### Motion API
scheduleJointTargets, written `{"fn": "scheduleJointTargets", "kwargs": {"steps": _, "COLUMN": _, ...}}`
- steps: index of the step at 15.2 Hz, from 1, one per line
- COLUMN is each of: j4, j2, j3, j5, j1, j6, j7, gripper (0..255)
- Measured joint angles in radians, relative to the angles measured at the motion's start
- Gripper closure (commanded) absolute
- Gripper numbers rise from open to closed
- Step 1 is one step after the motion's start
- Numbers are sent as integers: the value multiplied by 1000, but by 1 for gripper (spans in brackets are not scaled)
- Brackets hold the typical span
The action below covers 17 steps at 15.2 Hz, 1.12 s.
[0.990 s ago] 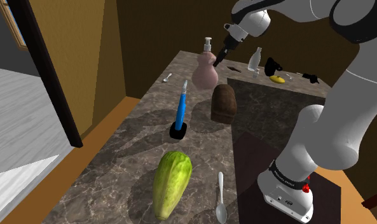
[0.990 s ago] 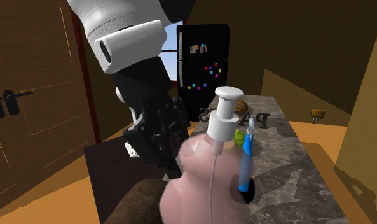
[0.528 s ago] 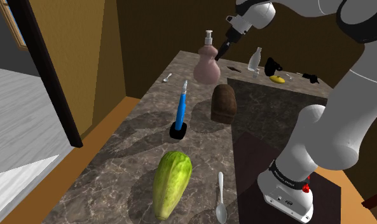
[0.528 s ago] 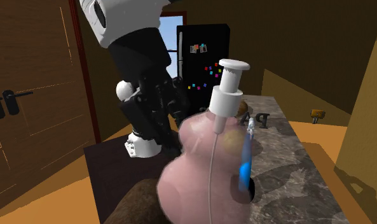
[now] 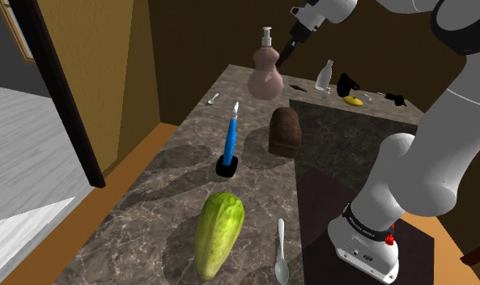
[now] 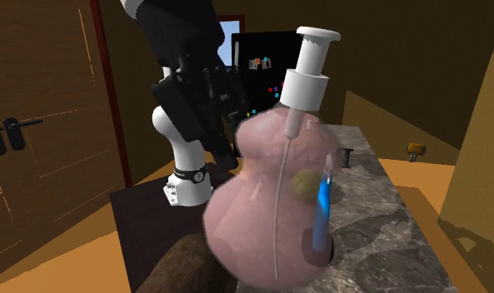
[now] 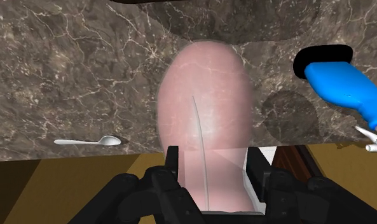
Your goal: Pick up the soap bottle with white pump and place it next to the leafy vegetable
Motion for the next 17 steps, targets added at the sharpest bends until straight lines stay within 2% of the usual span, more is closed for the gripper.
{"fn": "scheduleJointTargets", "kwargs": {"steps": 6, "j4": 76, "j2": -4, "j3": 1, "j5": -14, "j1": 0, "j6": -73, "j7": 30, "gripper": 255}}
{"fn": "scheduleJointTargets", "kwargs": {"steps": 17, "j4": 251, "j2": 33, "j3": -14, "j5": 4, "j1": -9, "j6": -224, "j7": 57, "gripper": 255}}
